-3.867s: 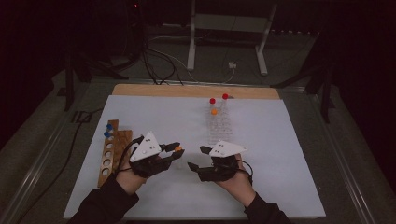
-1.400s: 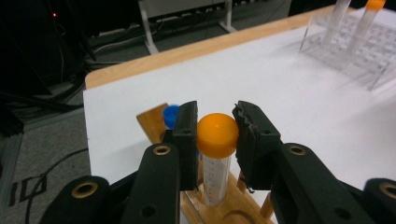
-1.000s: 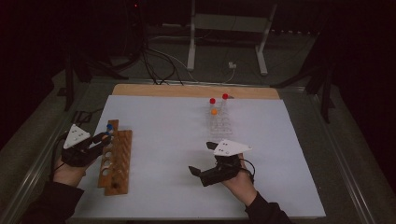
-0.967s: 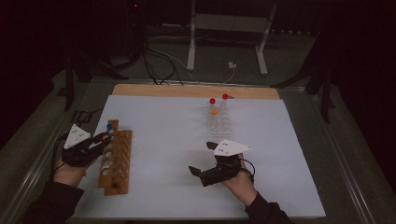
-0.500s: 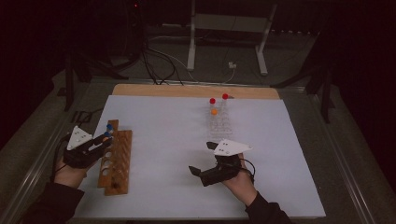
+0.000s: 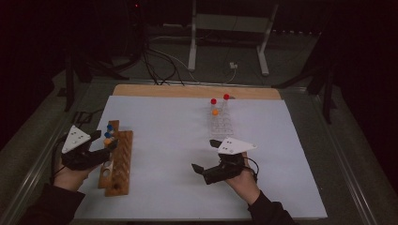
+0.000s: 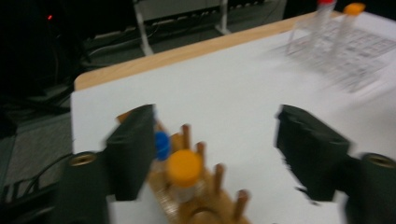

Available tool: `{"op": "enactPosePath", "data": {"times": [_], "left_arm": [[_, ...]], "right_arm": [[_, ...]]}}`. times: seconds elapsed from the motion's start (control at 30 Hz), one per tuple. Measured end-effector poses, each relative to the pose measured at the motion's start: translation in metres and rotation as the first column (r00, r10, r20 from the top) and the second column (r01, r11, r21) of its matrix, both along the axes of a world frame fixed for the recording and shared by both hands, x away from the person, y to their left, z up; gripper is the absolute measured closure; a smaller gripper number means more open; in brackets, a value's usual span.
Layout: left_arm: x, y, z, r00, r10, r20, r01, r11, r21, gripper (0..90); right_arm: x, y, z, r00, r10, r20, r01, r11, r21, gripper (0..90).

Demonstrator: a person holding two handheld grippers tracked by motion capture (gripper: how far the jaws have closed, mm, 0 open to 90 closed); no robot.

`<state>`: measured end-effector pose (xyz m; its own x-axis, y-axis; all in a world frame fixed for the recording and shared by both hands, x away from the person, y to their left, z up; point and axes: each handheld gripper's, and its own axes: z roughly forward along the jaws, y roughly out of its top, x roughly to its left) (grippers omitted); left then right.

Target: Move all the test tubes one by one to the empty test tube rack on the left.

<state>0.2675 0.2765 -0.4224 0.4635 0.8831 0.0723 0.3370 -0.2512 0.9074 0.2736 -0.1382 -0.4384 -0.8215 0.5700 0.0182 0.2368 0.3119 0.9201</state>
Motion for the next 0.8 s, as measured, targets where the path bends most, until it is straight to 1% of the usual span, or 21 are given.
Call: {"op": "enactPosePath", "data": {"times": [0.07, 0.1, 0.13, 0.2, 0.23, 0.3, 0.43, 0.47, 0.53, 0.57, 0.63, 0.67, 0.7, 0.77, 0.8], "left_arm": [[-0.004, -0.007, 0.003, 0.9995, -0.031, 0.003, 0.031, 0.9992, -0.023, 19.4], [-0.007, -0.011, 0.004, 0.9986, -0.053, 0.006, 0.053, 0.998, -0.036, 16.5], [-0.009, -0.014, 0.006, 0.997, -0.077, 0.006, 0.077, 0.9959, -0.047, 15.8], [-0.012, -0.022, 0.007, 0.9927, -0.12, 0.015, 0.121, 0.9906, -0.064, 9.8], [-0.014, -0.026, 0.008, 0.9897, -0.141, 0.023, 0.143, 0.9869, -0.075, 9.7], [-0.017, -0.033, 0.008, 0.9842, -0.174, 0.033, 0.176, 0.981, -0.081, 9.5], [-0.023, -0.047, 0.006, 0.9732, -0.227, 0.037, 0.229, 0.9695, -0.086, 7.4], [-0.024, -0.05, 0.005, 0.9696, -0.243, 0.032, 0.245, 0.9651, -0.094, 5.4], [-0.026, -0.056, 0.003, 0.9663, -0.256, 0.031, 0.257, 0.9623, -0.088, 5.0], [-0.026, -0.058, 0.001, 0.962, -0.272, 0.022, 0.273, 0.9575, -0.093, 5.0], [-0.027, -0.064, -0.003, 0.9589, -0.283, 0.015, 0.283, 0.955, -0.088, 5.0], [-0.027, -0.066, -0.005, 0.956, -0.293, 0.007, 0.293, 0.952, -0.089, 5.0], [-0.027, -0.069, -0.006, 0.9548, -0.297, 0.005, 0.297, 0.9509, -0.088, 5.0], [-0.028, -0.073, -0.009, 0.9514, -0.308, -0.002, 0.306, 0.9471, -0.096, 5.0], [-0.028, -0.074, -0.011, 0.9515, -0.308, -0.002, 0.306, 0.9476, -0.092, 5.0]], "right_arm": [[0.002, -0.002, 0.003, 0.9999, -0.01, 0.008, 0.01, 0.9999, 0.006, 0.0], [0.004, -0.004, 0.004, 0.9998, -0.018, 0.01, 0.018, 0.9998, 0.009, 0.0], [0.006, -0.005, 0.006, 0.9995, -0.026, 0.016, 0.026, 0.9996, 0.01, 0.0], [0.01, -0.008, 0.009, 0.9989, -0.041, 0.022, 0.04, 0.999, 0.021, 0.0], [0.012, -0.01, 0.011, 0.9984, -0.05, 0.026, 0.049, 0.9984, 0.026, 0.0], [0.018, -0.013, 0.014, 0.9968, -0.071, 0.037, 0.07, 0.9973, 0.021, 0.0], [0.03, -0.017, 0.015, 0.9897, -0.12, 0.078, 0.121, 0.9926, -0.011, 0.0], [0.034, -0.018, 0.015, 0.9882, -0.132, 0.077, 0.133, 0.991, -0.007, 0.0], [0.042, -0.021, 0.014, 0.9874, -0.142, 0.07, 0.142, 0.9898, -0.005, 0.0], [0.046, -0.021, 0.013, 0.985, -0.157, 0.071, 0.159, 0.9873, -0.013, 0.0], [0.054, -0.023, 0.01, 0.9817, -0.179, 0.065, 0.181, 0.9833, -0.019, 0.0], [0.059, -0.024, 0.008, 0.9812, -0.183, 0.06, 0.185, 0.9824, -0.025, 0.0], [0.064, -0.025, 0.007, 0.9796, -0.193, 0.056, 0.195, 0.9802, -0.034, 0.0], [0.074, -0.028, 0.003, 0.9748, -0.218, 0.049, 0.22, 0.9746, -0.044, 5.2], [0.079, -0.029, 0.002, 0.9723, -0.23, 0.044, 0.232, 0.9716, -0.049, 5.4]]}}
